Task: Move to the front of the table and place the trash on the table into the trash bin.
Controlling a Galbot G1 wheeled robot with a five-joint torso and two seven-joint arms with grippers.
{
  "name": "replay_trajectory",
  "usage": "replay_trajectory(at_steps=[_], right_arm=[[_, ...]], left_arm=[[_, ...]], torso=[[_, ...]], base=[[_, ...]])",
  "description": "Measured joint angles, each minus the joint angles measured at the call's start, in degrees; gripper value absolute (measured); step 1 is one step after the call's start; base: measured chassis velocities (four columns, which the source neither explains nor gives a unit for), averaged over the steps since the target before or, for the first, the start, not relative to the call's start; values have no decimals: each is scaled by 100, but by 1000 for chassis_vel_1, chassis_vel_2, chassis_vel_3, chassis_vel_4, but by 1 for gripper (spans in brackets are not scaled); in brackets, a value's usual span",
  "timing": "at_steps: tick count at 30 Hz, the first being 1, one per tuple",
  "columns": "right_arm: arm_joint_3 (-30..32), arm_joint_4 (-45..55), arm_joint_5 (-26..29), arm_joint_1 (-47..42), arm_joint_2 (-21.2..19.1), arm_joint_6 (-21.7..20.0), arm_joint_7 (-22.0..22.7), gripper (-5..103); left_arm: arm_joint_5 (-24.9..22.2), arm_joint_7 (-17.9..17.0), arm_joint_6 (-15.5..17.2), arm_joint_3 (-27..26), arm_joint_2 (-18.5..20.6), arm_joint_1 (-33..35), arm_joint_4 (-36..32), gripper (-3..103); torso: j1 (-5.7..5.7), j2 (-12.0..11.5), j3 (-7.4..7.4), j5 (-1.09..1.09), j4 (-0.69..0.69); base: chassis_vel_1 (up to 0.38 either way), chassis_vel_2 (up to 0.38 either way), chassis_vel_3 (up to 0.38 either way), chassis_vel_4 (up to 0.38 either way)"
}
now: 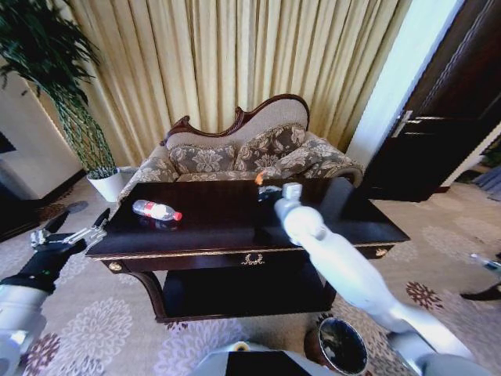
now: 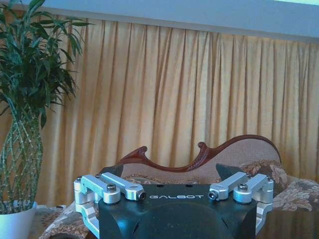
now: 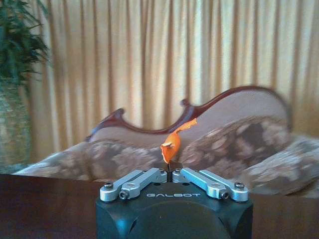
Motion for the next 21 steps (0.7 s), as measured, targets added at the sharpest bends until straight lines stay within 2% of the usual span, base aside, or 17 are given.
replay_trajectory(at_steps=[6, 7, 9, 10, 12, 13, 15, 16, 19, 21], right_arm=[[979, 421, -174, -1093, -470, 10, -42, 0], [979, 421, -174, -1093, -470, 10, -42, 0], [1525, 656, -244, -1581, -521, -31, -13, 0], [1525, 656, -244, -1581, -521, -31, -13, 0], [2204, 866, -487, -2109, -479, 57, -147, 0], [2204, 866, -487, -2109, -479, 57, -147, 0], [2749, 1065, -972, -2809, -341, 282, -501, 0], [2749, 1065, -972, -2809, -341, 282, -501, 0], [3284, 1388, -1738, -3782, 22, 590, -1016, 0], [3358, 1475, -1822, -3922, 106, 606, -1074, 0]], left_arm=[[-14, -17, -36, 153, 231, -130, 193, 100], [-14, -17, -36, 153, 231, -130, 193, 100], [-30, -56, -33, 225, 441, -249, 368, 100], [-30, -56, -33, 225, 441, -249, 368, 100], [-86, -119, 11, 245, 577, -326, 503, 100], [-86, -119, 11, 245, 577, -326, 503, 100], [-90, -142, 19, 275, 650, -366, 640, 100], [-90, -142, 19, 275, 650, -366, 640, 100], [6, -179, 18, 367, 685, -403, 764, 100], [44, -184, 18, 387, 691, -411, 779, 100]], torso=[[0, 0, 0, 2, -1], [0, 0, 0, 2, -1], [0, 0, 0, 0, 0], [0, 0, 0, 0, 0], [0, 0, 0, -4, 0], [0, 0, 0, -4, 0], [0, 0, 0, 0, 0], [0, 0, 0, 0, 0], [0, 0, 0, 1, -1], [0, 0, 0, -1, -1]], base=[[0, 0, 0, 0], [0, 0, 0, 0], [0, 0, 0, 0], [0, 0, 0, 0], [0, 0, 0, 0], [0, 0, 0, 0], [0, 0, 0, 0], [0, 0, 0, 0], [0, 0, 0, 0], [0, 0, 0, 0]])
